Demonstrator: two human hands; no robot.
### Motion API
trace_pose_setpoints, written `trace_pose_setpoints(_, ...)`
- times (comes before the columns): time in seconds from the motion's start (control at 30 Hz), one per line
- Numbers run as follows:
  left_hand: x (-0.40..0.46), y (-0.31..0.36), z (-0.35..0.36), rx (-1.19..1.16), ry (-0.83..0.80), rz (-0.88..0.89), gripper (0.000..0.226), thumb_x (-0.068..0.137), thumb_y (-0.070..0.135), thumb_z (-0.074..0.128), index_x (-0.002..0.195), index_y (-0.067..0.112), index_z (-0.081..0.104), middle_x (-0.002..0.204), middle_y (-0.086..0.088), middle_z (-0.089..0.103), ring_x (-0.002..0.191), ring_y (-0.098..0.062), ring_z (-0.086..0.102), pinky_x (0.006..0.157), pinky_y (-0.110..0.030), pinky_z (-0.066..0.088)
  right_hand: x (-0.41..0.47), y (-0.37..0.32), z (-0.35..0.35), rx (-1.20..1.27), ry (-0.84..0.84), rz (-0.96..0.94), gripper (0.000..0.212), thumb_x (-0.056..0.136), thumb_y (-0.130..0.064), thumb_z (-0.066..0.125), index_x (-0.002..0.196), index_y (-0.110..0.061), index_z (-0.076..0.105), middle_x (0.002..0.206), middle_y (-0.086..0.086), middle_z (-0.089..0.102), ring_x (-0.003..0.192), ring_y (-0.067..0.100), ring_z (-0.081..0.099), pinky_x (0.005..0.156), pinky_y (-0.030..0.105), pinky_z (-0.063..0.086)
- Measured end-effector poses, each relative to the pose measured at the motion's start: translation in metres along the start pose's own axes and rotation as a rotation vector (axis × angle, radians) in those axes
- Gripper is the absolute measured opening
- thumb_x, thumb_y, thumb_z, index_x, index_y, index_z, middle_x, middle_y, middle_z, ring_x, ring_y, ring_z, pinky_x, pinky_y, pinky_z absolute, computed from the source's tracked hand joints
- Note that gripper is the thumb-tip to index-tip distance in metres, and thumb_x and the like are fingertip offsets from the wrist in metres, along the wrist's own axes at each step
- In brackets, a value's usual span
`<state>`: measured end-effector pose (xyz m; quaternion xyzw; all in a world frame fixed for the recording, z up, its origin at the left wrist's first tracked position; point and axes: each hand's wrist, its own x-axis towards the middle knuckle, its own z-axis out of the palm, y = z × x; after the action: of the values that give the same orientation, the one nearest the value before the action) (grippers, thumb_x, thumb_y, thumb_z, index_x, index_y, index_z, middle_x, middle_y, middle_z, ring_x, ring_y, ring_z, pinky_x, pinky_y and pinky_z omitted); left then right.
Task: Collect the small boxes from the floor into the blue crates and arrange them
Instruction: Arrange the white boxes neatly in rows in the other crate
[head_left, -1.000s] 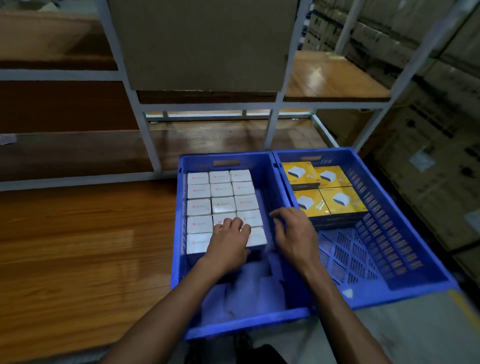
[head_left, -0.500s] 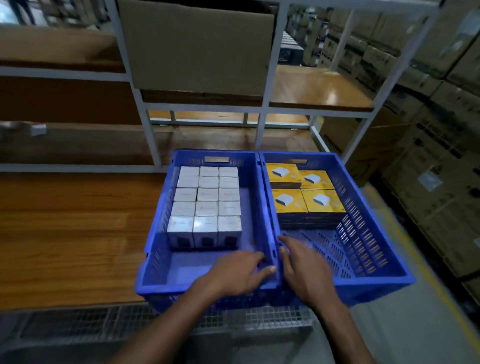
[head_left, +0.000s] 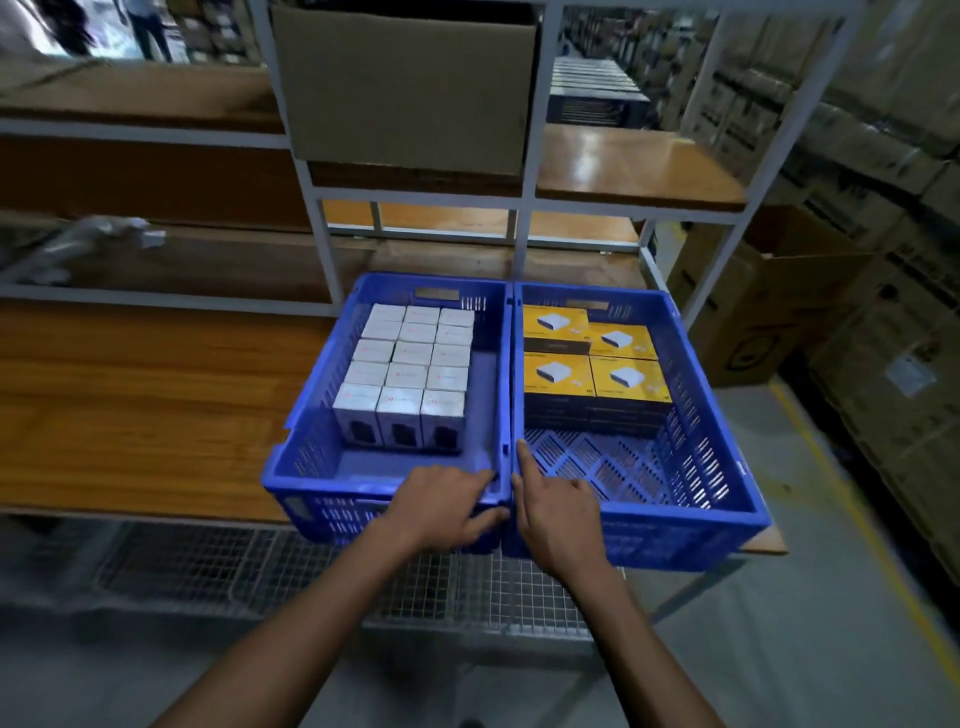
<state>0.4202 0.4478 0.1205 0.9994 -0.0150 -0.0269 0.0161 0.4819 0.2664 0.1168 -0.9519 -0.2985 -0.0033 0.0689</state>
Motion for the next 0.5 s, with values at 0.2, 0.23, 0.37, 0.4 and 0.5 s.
trace_pose_setpoints(0.2,-0.006,0.004,-0.002,0.024,0.04,0.012,0.061,0.098,0.076,0.033,0.126,0.027,0.055,0.094,0.001,0.07,0.084,-0.025,0.067,0.065,-0.037,0.05,-0.005,-0.005,-0.007,0.013,0.018,0.007,0.057,0.113,-0.043,0.02,0.165,-0.02,0.018,0.079,-0.001,0.061,0.072,0.026,0.054,0.096,0.047,0.045)
trace_pose_setpoints(0.23,-0.007,0.005,-0.003,0.008,0.044,0.017,0.059,0.098,0.075,0.036,0.127,0.027,0.055,0.1,0.001,0.07,0.09,-0.025,0.067,0.07,-0.039,0.053,-0.005,-0.005,-0.009,0.016,0.01,0.009,0.057,0.113,-0.043,0.02,0.164,-0.02,0.018,0.087,0.002,0.068,0.08,0.028,0.06,0.097,0.047,0.044)
trace_pose_setpoints(0.37,-0.025,0.009,-0.012,-0.031,0.111,0.001,0.064,0.102,0.066,0.042,0.148,0.023,0.045,0.135,-0.002,0.058,0.118,-0.025,0.057,0.096,-0.044,0.049,-0.015,-0.007,-0.02,0.099,0.058,0.054,0.056,0.111,-0.047,0.026,0.161,-0.021,0.028,0.131,0.009,0.067,0.116,0.032,0.062,0.099,0.049,0.045)
trace_pose_setpoints(0.4,-0.031,0.008,-0.016,-0.035,0.158,-0.012,0.064,0.103,0.065,0.04,0.15,0.022,0.044,0.138,-0.002,0.056,0.12,-0.025,0.056,0.097,-0.044,0.049,-0.02,-0.008,-0.025,0.128,0.089,0.088,0.056,0.111,-0.048,0.027,0.16,-0.021,0.031,0.137,0.008,0.064,0.121,0.031,0.06,0.1,0.048,0.046)
trace_pose_setpoints(0.5,-0.051,0.001,-0.031,-0.078,0.271,-0.068,0.063,0.105,0.061,0.038,0.152,0.019,0.041,0.145,-0.005,0.051,0.126,-0.025,0.054,0.099,-0.045,0.051,-0.037,-0.004,-0.036,0.219,0.155,0.156,0.056,0.11,-0.05,0.032,0.156,-0.019,0.038,0.145,0.007,0.057,0.127,0.03,0.056,0.104,0.048,0.046)
